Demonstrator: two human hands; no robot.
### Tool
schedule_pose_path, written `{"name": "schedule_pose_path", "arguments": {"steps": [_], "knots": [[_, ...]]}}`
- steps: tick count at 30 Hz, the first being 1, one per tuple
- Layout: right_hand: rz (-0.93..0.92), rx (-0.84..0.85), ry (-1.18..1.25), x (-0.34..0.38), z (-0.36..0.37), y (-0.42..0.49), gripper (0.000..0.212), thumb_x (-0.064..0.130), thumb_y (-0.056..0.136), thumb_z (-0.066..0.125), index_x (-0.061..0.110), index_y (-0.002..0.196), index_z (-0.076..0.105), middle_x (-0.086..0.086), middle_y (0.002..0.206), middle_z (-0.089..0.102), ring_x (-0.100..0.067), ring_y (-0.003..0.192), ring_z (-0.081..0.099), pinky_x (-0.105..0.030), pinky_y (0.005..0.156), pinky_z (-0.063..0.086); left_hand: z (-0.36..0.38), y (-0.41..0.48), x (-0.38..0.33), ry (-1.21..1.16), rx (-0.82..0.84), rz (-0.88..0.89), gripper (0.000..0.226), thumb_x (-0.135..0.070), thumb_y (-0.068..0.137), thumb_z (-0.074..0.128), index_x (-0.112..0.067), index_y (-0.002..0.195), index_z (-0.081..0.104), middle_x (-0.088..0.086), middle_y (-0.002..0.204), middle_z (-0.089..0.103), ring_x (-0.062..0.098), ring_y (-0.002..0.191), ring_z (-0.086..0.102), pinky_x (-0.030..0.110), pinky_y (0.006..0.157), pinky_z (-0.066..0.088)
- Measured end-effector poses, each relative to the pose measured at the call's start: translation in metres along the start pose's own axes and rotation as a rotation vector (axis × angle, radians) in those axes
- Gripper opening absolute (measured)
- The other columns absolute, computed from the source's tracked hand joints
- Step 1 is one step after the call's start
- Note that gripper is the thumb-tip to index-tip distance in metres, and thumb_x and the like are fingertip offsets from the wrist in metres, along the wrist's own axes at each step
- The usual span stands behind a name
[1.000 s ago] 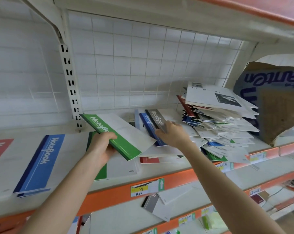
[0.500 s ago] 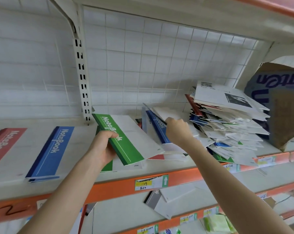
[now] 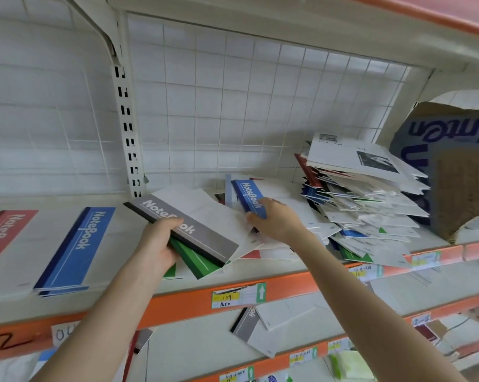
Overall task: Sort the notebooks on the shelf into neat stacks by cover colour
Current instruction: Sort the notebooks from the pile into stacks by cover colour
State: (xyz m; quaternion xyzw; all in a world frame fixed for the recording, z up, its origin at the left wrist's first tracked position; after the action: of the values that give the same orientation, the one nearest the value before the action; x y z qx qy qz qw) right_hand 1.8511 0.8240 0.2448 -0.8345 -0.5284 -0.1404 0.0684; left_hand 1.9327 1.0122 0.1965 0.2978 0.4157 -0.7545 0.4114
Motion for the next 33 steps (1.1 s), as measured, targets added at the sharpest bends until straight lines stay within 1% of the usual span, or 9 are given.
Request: {"name": "schedule_pose_path", "arguments": {"steps": [2,5,13,18,20,23,27,30,33], "knots": [[0.038,0.058,-0.066,-0.012,0.012,0.008,0.061,0.055,0.089,0.047,0.009,0.129,0.042,-0.012,0.125,0.05,-0.027,0.111,0.048,-0.032,0.086,0.04,-0.006,-0.002,-0.002,0.02,-0.011,0.016,0.014,0.003,0.088,0.05,-0.009,0.093,0.054,0.01,0.085,0.061,0.023,0.075,0.06,0.034,0.062,0.047],[0.027,0.028,-0.125,-0.017,0.018,0.013,0.065,0.059,0.087,0.047,0.009,0.128,0.043,-0.011,0.124,0.049,-0.027,0.112,0.047,-0.032,0.086,0.04,-0.014,-0.005,-0.007,0.042,-0.043,0.039,0.015,0.005,0.087,0.051,-0.009,0.089,0.055,0.01,0.083,0.06,0.024,0.074,0.06,0.034,0.06,0.046],[-0.076,0.011,-0.384,-0.002,0.001,0.007,0.031,0.017,0.099,0.031,0.002,0.119,0.049,-0.017,0.117,0.058,-0.029,0.085,0.049,-0.029,0.069,0.033,-0.019,-0.015,-0.012,0.069,-0.056,0.05,0.013,0.002,0.088,0.05,-0.01,0.087,0.054,0.009,0.081,0.058,0.022,0.07,0.058,0.033,0.058,0.044],[-0.046,-0.032,-0.267,-0.003,-0.019,0.004,0.028,0.002,0.093,0.034,0.002,0.115,0.052,-0.019,0.108,0.061,-0.027,0.078,0.048,-0.033,0.065,0.039,-0.009,-0.019,-0.007,0.111,-0.004,0.029,0.008,-0.003,0.092,0.049,-0.009,0.088,0.054,0.01,0.081,0.058,0.023,0.071,0.058,0.033,0.058,0.043],[-0.139,-0.058,-0.262,0.012,-0.022,-0.007,0.03,0.002,0.093,0.034,0.004,0.116,0.053,-0.018,0.107,0.062,-0.029,0.081,0.052,-0.032,0.064,0.038,-0.001,-0.02,-0.002,0.078,0.004,-0.003,0.01,-0.013,0.094,0.05,-0.008,0.101,0.055,0.01,0.084,0.06,0.023,0.072,0.059,0.033,0.057,0.043],[-0.452,-0.025,-0.252,0.049,-0.007,-0.038,0.031,0.01,0.095,0.036,0.007,0.119,0.056,-0.019,0.106,0.064,-0.034,0.09,0.058,-0.033,0.069,0.039,0.01,-0.02,0.005,0.015,0.037,-0.056,0.027,-0.033,0.094,0.053,-0.011,0.109,0.056,0.01,0.089,0.063,0.024,0.076,0.06,0.034,0.059,0.044],[-0.689,0.113,0.004,0.066,0.003,-0.065,0.027,0.016,0.096,0.043,0.001,0.112,0.06,-0.018,0.106,0.066,-0.036,0.091,0.059,-0.037,0.08,0.043,0.013,-0.019,0.008,0.065,0.047,-0.064,0.018,-0.017,0.093,0.05,-0.006,0.106,0.054,0.012,0.082,0.06,0.026,0.07,0.058,0.034,0.057,0.042],[-0.501,0.053,0.091,0.038,-0.009,-0.039,0.035,0.024,0.097,0.045,0.009,0.128,0.054,-0.01,0.125,0.06,-0.028,0.103,0.061,-0.027,0.088,0.042,0.004,-0.019,0.004,0.084,-0.029,-0.03,0.016,-0.009,0.091,0.052,-0.006,0.106,0.052,0.011,0.08,0.058,0.026,0.069,0.057,0.034,0.056,0.042],[-0.214,0.042,0.04,-0.008,-0.008,-0.004,0.033,0.028,0.093,0.05,0.016,0.123,0.055,-0.008,0.12,0.059,-0.027,0.104,0.055,-0.029,0.082,0.04,-0.003,-0.025,0.001,0.114,-0.057,-0.043,0.01,-0.007,0.09,0.049,-0.008,0.08,0.049,0.009,0.074,0.053,0.025,0.064,0.052,0.033,0.057,0.04]]}}
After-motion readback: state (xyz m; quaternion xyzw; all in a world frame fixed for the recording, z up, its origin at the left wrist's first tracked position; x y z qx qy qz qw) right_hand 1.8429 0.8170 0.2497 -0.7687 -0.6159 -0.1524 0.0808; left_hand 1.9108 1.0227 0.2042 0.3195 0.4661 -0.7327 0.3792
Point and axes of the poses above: each hand's wrist, its own y-axis towards the middle knuckle, its own z-axis out of the palm, x = y × z, the point moved 4 cm from there along y, towards the middle knuckle
